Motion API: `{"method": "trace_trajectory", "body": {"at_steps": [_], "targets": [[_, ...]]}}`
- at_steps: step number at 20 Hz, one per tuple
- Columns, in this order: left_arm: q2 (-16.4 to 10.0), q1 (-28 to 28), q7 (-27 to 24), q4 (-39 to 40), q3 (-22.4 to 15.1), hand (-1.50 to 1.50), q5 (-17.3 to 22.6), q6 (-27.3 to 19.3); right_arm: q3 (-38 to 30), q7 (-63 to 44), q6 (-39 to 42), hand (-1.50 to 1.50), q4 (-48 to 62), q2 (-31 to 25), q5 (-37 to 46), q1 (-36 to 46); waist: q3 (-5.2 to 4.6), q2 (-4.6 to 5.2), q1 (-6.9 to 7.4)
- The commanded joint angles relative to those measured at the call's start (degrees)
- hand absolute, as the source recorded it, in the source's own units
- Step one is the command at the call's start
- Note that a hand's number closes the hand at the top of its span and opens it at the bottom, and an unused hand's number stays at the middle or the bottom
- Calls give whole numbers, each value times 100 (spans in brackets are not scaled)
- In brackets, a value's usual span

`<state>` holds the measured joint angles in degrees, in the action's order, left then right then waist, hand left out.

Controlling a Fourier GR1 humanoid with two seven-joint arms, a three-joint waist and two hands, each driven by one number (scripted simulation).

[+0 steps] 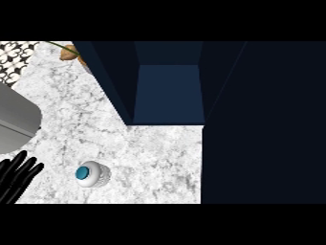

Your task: Pick up the bottled water, place it into the cabinet and close the cabinet

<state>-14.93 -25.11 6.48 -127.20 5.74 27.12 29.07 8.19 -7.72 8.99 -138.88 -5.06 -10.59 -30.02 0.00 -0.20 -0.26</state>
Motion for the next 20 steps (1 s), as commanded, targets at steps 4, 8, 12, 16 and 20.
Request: {"method": "trace_trajectory", "body": {"at_steps": [4,8,12,16,20], "targets": [[349,276,-394,819,155,-150,-684,13,58,-47,178,-150,-895,-103,-187,-755,-1,2,-45],[715,567,-676,1249,-123,-150,-1503,-238,282,-177,-4,-150,-1104,-11,13,-747,-5,12,-36],[675,776,-1440,2348,35,-150,-1989,8,143,612,371,-150,-677,-85,7,-1225,-4,8,-56],[651,1100,-1632,3030,103,-150,-1976,52,351,592,394,-150,-1205,-71,54,-1693,-6,5,-86],[594,1503,-2483,4236,240,-150,-2407,78,145,831,596,-150,-1176,-217,-164,-1895,-7,10,-106]]}}
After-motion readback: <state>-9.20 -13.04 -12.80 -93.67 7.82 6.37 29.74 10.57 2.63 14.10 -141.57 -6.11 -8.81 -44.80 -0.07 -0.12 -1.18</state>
